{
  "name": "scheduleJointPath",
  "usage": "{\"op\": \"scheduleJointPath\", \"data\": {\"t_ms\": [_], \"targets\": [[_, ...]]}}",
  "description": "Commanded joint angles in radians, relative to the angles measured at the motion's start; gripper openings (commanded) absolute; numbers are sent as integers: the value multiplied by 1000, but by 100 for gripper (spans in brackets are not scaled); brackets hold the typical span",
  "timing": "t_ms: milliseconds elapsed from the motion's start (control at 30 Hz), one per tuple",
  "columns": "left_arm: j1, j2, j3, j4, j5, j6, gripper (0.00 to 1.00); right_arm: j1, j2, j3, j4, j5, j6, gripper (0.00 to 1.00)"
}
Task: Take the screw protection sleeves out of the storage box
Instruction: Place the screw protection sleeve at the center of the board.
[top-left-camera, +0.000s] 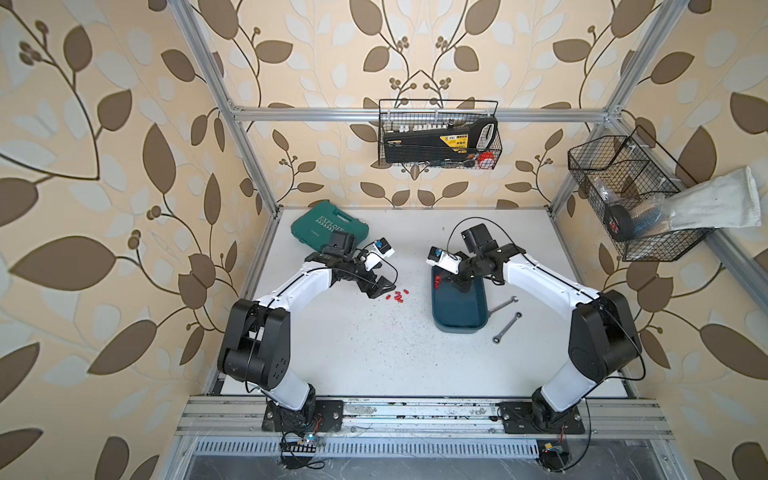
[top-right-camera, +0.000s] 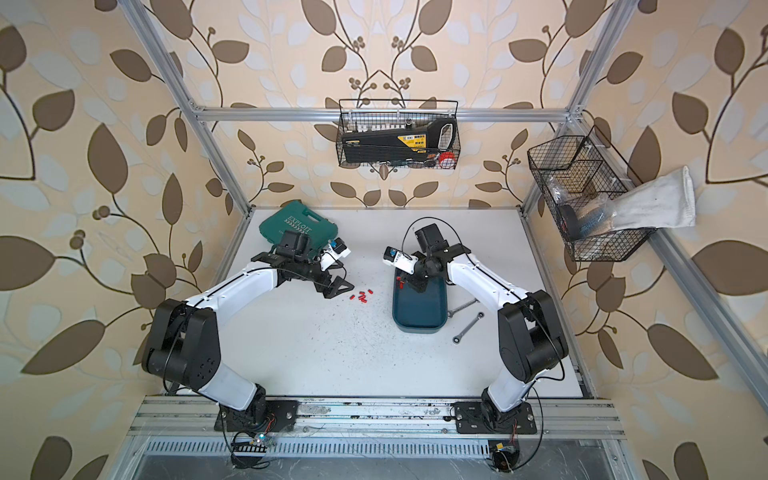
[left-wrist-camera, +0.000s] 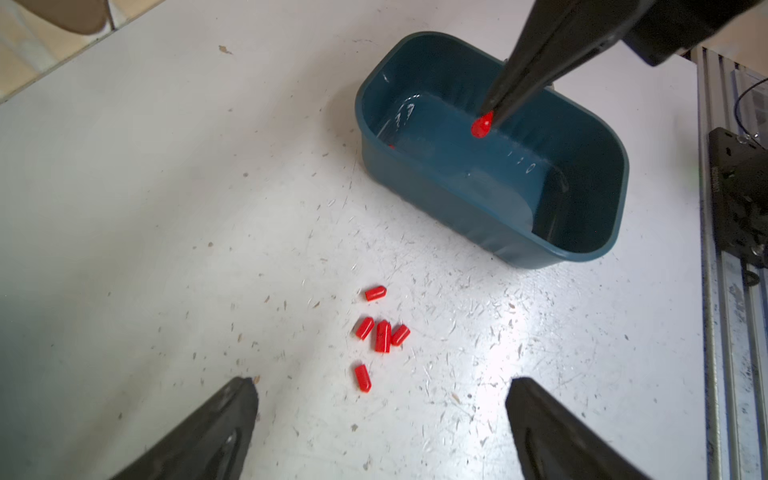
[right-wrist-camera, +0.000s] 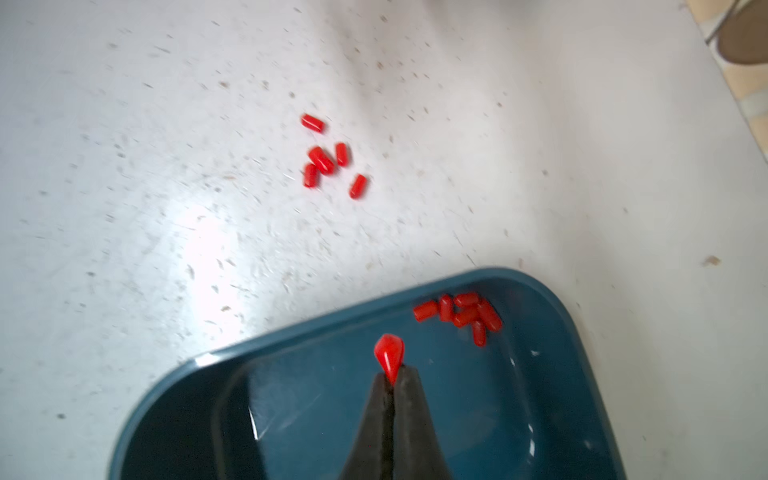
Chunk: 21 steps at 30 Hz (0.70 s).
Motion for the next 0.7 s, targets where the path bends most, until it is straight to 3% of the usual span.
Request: {"op": "scheduleJointPath", "data": {"t_ms": [0,300,667], "targets": [[52,-85,-38,-105,88,102,99,59,61,78,-48,-78,131,0],[194,-189,-99,-153,200,153,99,173,299,237,-10,37,230,0],[205,-193,-97,-164,262,142,99,208,492,362,-46,132,255,4]]}}
